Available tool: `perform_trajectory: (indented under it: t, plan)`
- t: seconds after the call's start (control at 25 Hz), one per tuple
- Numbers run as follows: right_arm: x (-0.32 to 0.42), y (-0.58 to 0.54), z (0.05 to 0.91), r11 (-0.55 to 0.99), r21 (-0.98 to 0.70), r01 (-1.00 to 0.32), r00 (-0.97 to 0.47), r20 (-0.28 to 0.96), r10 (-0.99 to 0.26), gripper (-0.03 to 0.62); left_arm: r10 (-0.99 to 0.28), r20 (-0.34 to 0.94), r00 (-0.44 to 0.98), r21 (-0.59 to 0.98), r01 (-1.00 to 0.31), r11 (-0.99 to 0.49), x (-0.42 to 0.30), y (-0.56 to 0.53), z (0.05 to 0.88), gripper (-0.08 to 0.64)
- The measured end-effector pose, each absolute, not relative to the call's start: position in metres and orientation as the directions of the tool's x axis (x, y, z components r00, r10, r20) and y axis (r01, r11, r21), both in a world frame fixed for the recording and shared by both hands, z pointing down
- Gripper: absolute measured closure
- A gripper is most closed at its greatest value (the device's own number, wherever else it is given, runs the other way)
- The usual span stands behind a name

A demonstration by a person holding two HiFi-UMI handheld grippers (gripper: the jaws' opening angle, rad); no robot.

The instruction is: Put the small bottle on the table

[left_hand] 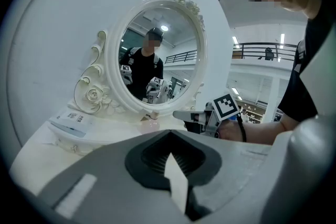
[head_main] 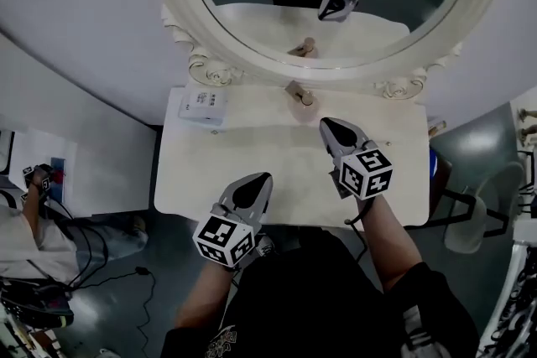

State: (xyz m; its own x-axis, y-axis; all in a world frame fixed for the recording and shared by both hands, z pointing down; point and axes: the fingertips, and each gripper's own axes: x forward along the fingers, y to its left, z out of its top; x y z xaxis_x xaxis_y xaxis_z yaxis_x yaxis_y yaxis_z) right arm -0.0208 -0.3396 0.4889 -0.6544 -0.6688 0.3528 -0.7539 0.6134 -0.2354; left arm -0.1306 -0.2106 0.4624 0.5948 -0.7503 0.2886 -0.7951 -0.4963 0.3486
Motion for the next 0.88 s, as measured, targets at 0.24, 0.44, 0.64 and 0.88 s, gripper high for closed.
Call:
perform_trajectory:
  t: [0.24,0.44,0.64,0.88]
  plan:
    - [-0.027,-0.287,0.471,0.623,-0.235,-0.746,-0.663,0.338,-0.667,0.563,-0.722,0.263,0.641,0.321,-0.763,-0.561,-0.13,-0.194,0.45,0.56]
    - [-0.032,-0.243,0.467,0.619,-0.238,-0.749,-0.661,0.339,-0.669,0.563,-0.695,0.255,0.672,0.307,-0.738,-0.601,-0.132,-0.174,0.444,0.56]
    - [-0.038,-0.203,0.47,0.611,-0.243,-0.753,-0.656,0.348,-0.67,0.563,-0.665,0.251,0.704,0.303,-0.709,-0.637,-0.13,-0.149,0.445,0.56]
    - [-0.04,-0.159,0.479,0.587,-0.256,-0.768,-0.639,0.369,-0.675,0.563,-0.628,0.266,0.731,0.312,-0.682,-0.662,-0.13,-0.113,0.454,0.56]
